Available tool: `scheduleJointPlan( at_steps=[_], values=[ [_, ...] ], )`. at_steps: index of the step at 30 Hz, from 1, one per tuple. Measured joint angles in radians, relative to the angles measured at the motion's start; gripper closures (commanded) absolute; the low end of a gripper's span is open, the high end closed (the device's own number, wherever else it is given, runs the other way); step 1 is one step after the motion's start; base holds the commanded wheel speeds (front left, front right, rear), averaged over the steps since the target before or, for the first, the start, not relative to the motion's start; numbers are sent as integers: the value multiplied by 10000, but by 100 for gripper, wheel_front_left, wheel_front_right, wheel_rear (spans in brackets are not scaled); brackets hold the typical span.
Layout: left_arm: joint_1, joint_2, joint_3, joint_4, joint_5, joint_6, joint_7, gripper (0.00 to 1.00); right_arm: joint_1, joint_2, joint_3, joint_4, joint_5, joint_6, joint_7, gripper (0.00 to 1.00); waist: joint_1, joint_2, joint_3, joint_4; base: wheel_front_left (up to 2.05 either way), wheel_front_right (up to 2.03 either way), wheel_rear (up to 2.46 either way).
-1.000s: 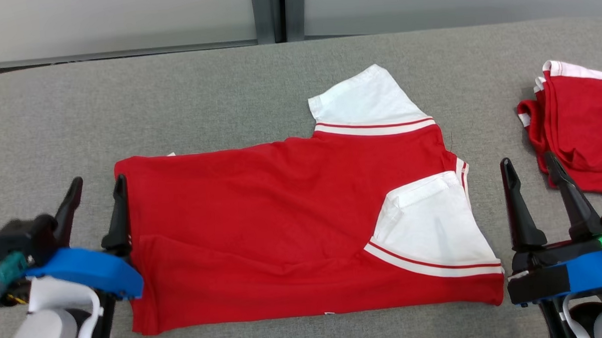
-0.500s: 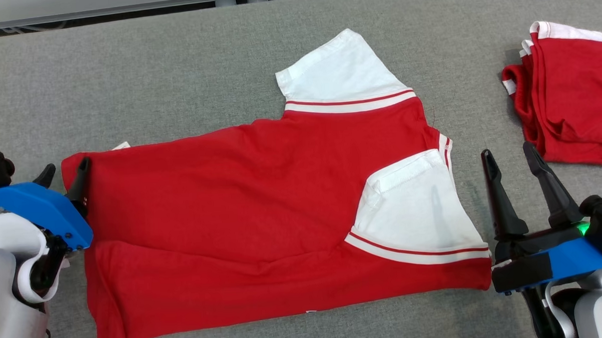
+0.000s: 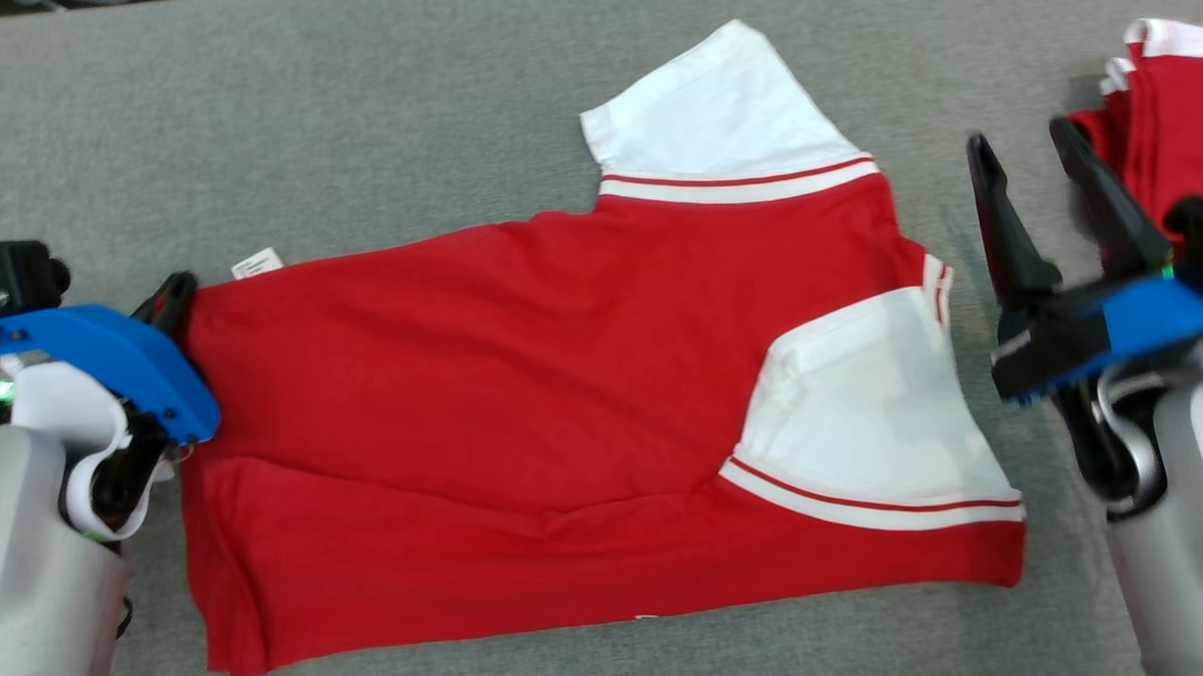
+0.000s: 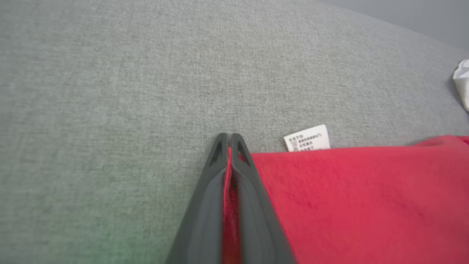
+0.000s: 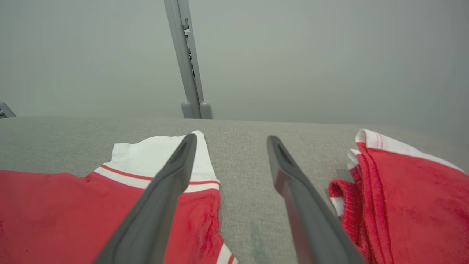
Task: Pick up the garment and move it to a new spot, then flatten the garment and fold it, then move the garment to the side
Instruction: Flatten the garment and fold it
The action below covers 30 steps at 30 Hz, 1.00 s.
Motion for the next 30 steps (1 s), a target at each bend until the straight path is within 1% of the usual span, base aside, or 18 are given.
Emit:
scheduleJointPlan(
  at_steps=[5, 10, 13, 18, 23, 24, 25, 26, 28, 30],
  values=[
    [-553, -362, -430, 23, 4, -75, -242, 100, -2121, -330, 742, 2080, 593, 0, 257, 0, 2, 1, 284, 512, 0, 0, 0],
    [-1127, -686, -917, -63, 15, -96, -428, 100, -4195, -593, 1417, 4403, 1141, 0, 945, 0, 3, 1, 616, 1131, 0, 0, 0],
    [-1405, -817, -1202, -117, 0, -128, -522, 100, -5160, -706, 1883, 5501, 1329, 0, 1329, 0, 3, 1, 830, 1479, 0, 0, 0],
    [-1673, -968, -1605, -244, -224, -132, -744, 100, -6356, -905, 2268, 7083, 1494, 0, 1791, 0, 4, 2, 1158, 1912, 0, 0, 0],
    [-1759, -941, -1891, -282, -472, -136, -861, 100, -7014, -982, 2742, 8186, 1549, 0, 2332, 0, 2, 2, 1270, 2123, 0, 0, 0],
    [-1760, -924, -1937, -293, -545, -136, -865, 100, -7119, -986, 2844, 8320, 1611, 0, 2493, 53, 2, 2, 1264, 2133, 0, 0, 0],
    [-1762, -901, -1977, -307, -604, -136, -869, 100, -7199, -988, 2932, 8420, 1699, 0, 2591, 74, 2, 2, 1250, 2138, 0, 0, 0],
    [-1762, -874, -2013, -311, -635, -136, -880, 100, -7263, -997, 3032, 8477, 1781, 0, 2608, 100, 2, 2, 1234, 2144, 0, 0, 0],
    [-1762, -823, -2046, -322, -704, -136, -970, 100, -7307, -1016, 3235, 8508, 2000, 0, 2635, 100, 2, 2, 1192, 2150, 0, 0, 0],
    [-1760, -744, -2046, -349, -725, -136, -1106, 100, -7310, -1106, 3475, 8401, 2119, 2, 2295, 100, 2, 3, 1125, 2136, 0, 0, 0]
  ],
)
